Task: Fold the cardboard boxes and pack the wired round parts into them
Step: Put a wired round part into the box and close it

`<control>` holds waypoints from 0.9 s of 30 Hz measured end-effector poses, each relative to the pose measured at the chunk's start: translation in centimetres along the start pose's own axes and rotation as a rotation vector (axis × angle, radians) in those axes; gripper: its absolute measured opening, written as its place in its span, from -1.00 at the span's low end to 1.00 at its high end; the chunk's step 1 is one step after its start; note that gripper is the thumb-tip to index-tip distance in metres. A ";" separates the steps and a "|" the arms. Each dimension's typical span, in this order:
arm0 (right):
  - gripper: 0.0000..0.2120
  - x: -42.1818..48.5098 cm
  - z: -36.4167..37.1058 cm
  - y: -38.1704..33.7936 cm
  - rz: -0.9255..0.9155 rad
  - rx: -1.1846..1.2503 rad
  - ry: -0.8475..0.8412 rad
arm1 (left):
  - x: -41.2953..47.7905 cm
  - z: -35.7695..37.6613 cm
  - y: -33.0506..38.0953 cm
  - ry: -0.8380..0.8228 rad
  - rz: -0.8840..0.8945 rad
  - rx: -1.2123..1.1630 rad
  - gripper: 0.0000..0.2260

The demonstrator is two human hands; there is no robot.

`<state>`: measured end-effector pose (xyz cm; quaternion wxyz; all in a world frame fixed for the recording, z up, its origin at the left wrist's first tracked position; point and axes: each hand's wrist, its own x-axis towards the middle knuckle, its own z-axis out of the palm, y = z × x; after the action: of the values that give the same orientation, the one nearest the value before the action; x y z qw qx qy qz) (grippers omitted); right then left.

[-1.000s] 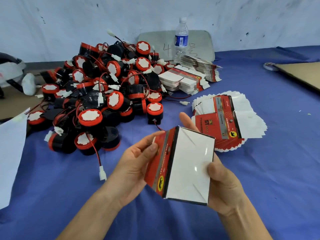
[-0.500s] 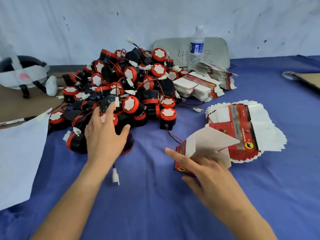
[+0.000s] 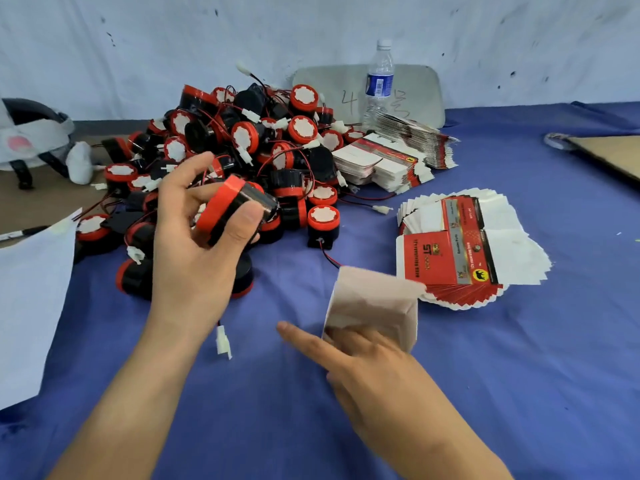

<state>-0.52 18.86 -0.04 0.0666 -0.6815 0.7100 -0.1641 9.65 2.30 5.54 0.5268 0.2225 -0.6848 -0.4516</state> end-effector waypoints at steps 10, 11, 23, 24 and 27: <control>-0.42 0.2 -3.8 -1.0 0.052 0.631 0.745 | -4.1 4.3 2.5 -0.310 -0.359 -0.378 -0.63; -0.37 0.3 -4.0 -0.9 0.064 0.597 0.722 | -4.6 4.5 2.2 -0.360 -0.359 -0.379 -0.65; -0.48 -1.3 -4.6 1.6 0.064 1.544 0.821 | -4.8 3.6 1.6 -0.430 0.329 0.412 -0.77; -0.48 -1.3 -4.6 1.7 0.061 1.528 0.818 | -4.6 3.7 1.3 -0.387 0.343 0.412 -0.79; -0.53 -1.4 -4.3 2.3 0.106 1.418 0.830 | -4.1 3.2 0.7 -0.370 0.381 0.406 -0.80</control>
<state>-3.98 20.90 3.05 0.2209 -0.3269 0.4359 -0.8089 8.21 7.04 3.91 0.4133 0.1049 -0.8742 -0.2321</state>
